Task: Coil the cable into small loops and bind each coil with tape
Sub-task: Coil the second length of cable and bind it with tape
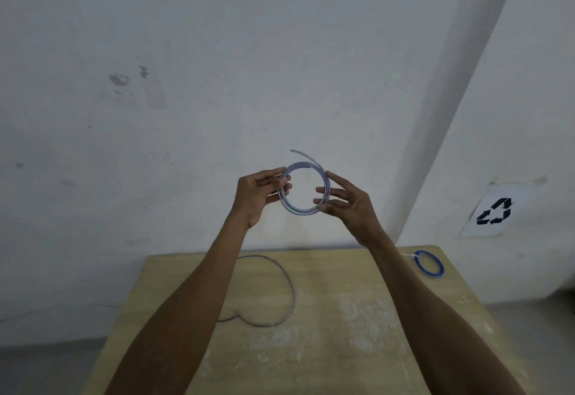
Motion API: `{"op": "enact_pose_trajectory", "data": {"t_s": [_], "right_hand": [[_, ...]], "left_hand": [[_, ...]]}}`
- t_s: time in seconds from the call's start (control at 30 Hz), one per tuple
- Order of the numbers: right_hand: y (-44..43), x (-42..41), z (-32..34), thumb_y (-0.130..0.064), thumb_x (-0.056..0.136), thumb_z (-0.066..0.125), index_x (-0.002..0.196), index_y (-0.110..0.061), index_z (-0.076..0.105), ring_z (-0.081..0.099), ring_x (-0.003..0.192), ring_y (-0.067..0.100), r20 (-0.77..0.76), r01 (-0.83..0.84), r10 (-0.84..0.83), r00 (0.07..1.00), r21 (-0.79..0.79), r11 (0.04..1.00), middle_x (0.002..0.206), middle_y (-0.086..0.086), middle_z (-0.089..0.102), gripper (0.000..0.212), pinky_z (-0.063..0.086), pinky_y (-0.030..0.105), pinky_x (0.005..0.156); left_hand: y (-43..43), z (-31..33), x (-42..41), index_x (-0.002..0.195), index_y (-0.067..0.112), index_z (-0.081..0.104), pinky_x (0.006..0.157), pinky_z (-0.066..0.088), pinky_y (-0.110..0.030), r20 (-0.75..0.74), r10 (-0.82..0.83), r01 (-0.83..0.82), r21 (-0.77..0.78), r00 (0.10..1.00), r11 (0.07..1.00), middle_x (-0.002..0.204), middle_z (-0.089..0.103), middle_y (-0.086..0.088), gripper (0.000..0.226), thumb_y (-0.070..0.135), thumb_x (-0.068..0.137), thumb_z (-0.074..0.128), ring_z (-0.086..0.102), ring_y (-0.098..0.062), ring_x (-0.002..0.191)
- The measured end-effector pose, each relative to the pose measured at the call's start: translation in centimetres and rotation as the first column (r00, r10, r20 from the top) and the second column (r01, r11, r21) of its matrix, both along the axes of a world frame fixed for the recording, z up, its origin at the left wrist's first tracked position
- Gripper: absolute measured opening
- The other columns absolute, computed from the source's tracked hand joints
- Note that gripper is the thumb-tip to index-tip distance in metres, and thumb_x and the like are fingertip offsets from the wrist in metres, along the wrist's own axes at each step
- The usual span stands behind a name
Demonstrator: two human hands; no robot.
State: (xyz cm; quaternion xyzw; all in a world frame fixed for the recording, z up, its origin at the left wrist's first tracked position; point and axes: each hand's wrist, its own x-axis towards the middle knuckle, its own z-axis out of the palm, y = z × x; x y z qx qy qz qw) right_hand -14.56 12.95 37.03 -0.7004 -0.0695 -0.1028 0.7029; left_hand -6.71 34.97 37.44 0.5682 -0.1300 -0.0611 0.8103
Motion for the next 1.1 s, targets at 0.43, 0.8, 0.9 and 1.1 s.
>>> {"op": "enact_pose_trajectory", "data": {"t_s": [0.43,0.8,0.9,1.1], "right_hand": [[-1.2,0.1,0.5,0.003,0.088,0.072,0.13,-0.01,0.066,0.074,0.097,0.038,-0.031,0.013,-0.008,0.999,0.176,0.984,0.111,0.021,0.075,0.044,0.059,0.041,0.089],[-1.3,-0.3,1.2,-0.004,0.092,0.071,0.113,0.0,0.073,0.076,0.085,0.03,-0.008,0.1,-0.099,0.995,0.111,0.989,0.104,0.019,0.077,0.022,0.059,0.035,0.08],[-1.4,-0.2,1.5,-0.002,0.092,0.07,0.115,0.0,0.072,0.076,0.082,0.027,-0.012,0.106,-0.105,0.994,0.073,0.992,0.099,0.013,0.078,0.023,0.059,0.031,0.076],[-2.0,-0.3,2.1,-0.011,0.093,0.071,0.11,-0.003,0.074,0.077,0.087,0.03,-0.028,0.052,-0.053,0.998,-0.057,0.997,0.098,0.012,0.079,0.019,0.058,0.03,0.077]], "left_hand": [[0.3,0.3,-0.5,0.123,0.004,0.071,0.085,0.062,-0.038,0.084,-0.087,0.076,0.121,0.993,0.99,0.109,0.077,-0.019,0.035,0.0,0.089,0.074,0.076,-0.033,0.094],[0.1,0.5,-1.6,0.121,0.003,0.072,0.082,0.062,-0.034,0.129,-0.125,0.091,0.239,0.984,0.967,0.106,0.078,-0.017,0.032,-0.001,0.09,0.073,0.077,-0.027,0.088],[-0.2,0.4,-1.9,0.121,0.001,0.072,0.079,0.062,-0.032,0.133,-0.14,0.1,0.269,0.981,0.958,0.104,0.079,-0.016,0.031,-0.002,0.09,0.073,0.077,-0.026,0.086],[-0.6,0.6,-2.0,0.122,-0.004,0.071,0.083,0.063,-0.036,0.16,-0.155,0.098,0.32,0.975,0.942,0.104,0.078,-0.018,0.032,-0.003,0.09,0.072,0.077,-0.028,0.088]]}}
